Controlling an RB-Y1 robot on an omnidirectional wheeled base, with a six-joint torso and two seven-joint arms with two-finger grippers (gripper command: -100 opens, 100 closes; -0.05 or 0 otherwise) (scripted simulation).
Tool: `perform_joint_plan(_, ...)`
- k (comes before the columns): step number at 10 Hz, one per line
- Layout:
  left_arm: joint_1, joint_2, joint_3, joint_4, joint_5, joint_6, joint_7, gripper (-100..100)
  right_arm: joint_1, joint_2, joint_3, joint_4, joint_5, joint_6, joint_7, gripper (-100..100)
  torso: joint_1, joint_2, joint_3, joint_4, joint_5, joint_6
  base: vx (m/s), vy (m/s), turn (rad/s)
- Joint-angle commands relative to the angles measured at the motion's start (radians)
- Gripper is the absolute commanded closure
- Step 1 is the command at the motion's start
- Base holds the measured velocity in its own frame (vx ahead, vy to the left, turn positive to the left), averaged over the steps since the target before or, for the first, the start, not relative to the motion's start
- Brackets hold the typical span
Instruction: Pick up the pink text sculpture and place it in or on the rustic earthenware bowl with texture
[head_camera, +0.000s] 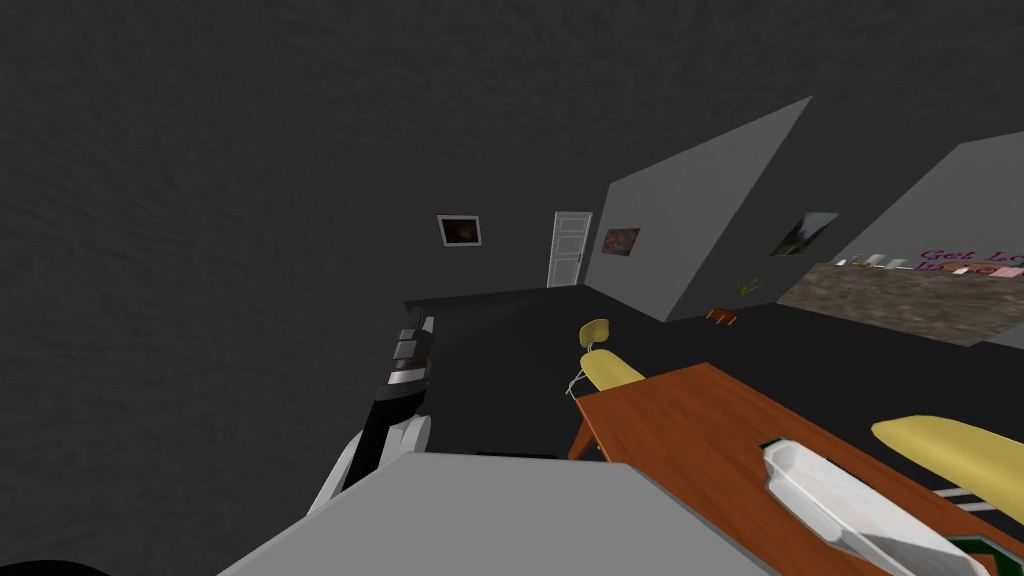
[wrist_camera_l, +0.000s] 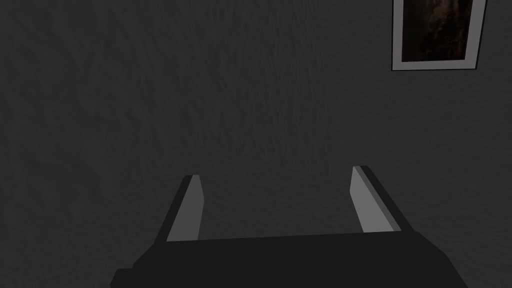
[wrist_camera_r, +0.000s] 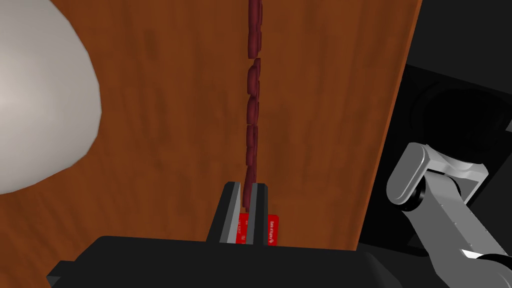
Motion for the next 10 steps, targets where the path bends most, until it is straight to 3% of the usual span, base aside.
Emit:
perform_joint_plan(1, 0.0, 0.0, 0.0, 0.0, 0.0, 0.0, 0.0, 0, 0.0, 0.0, 0.0, 0.0, 0.0, 0.0, 0.0, 100, 0.0, 0.0, 0.0, 0.0, 0.0, 0.0, 0.0, 0.0, 0.0)
perform_joint_plan(2, 0.0, 0.0, 0.0, 0.0, 0.0, 0.0, 0.0, 0, 0.0, 0.0, 0.0, 0.0, 0.0, 0.0, 0.0, 0, 0.0, 0.0, 0.0, 0.0, 0.0, 0.0, 0.0, 0.0, 0.0)
perform_joint_plan(3, 0.0, 0.0, 0.0, 0.0, 0.0, 0.0, 0.0, 0, 0.022, -0.03, -0.011, -0.024, -0.007, -0.009, -0.007, 100, 0.0, 0.0, 0.0, 0.0, 0.0, 0.0, 0.009, 0.029, -0.077)
perform_joint_plan(5, 0.0, 0.0, 0.0, 0.0, 0.0, 0.0, 0.0, 0, 0.04, -0.06, -0.026, -0.036, -0.015, -0.025, -0.01, 100, 0.004, -0.001, -0.001, 0.0, 0.001, 0.001, 0.013, 0.051, -0.069)
perform_joint_plan(6, 0.0, 0.0, 0.0, 0.0, 0.0, 0.0, 0.0, 0, 0.029, -0.05, -0.019, -0.027, -0.011, -0.02, -0.01, 100, 0.004, -0.001, -0.001, 0.0, 0.002, 0.0, 0.003, 0.021, -0.005)
perform_joint_plan(7, 0.0, 0.0, 0.0, 0.0, 0.0, 0.0, 0.0, 0, 0.03, -0.052, -0.02, -0.028, -0.011, -0.023, -0.011, 0, 0.003, -0.001, 0.0, 0.0, 0.001, 0.0, 0.0, 0.0, 0.0)
perform_joint_plan(8, 0.0, 0.0, 0.0, 0.0, 0.0, 0.0, 0.0, 0, 0.006, -0.076, -0.005, -0.029, -0.026, -0.049, -0.022, 100, 0.001, 0.0, 0.0, 0.0, 0.001, 0.0, -0.035, 0.038, 0.25)
perform_joint_plan(10, 0.0, 0.0, 0.0, 0.0, 0.0, 0.0, 0.0, 0, -0.013, -0.097, 0.007, -0.029, -0.037, -0.071, -0.033, 100, 0.004, 0.001, 0.001, 0.001, 0.001, -0.003, -0.073, 0.058, 0.173)
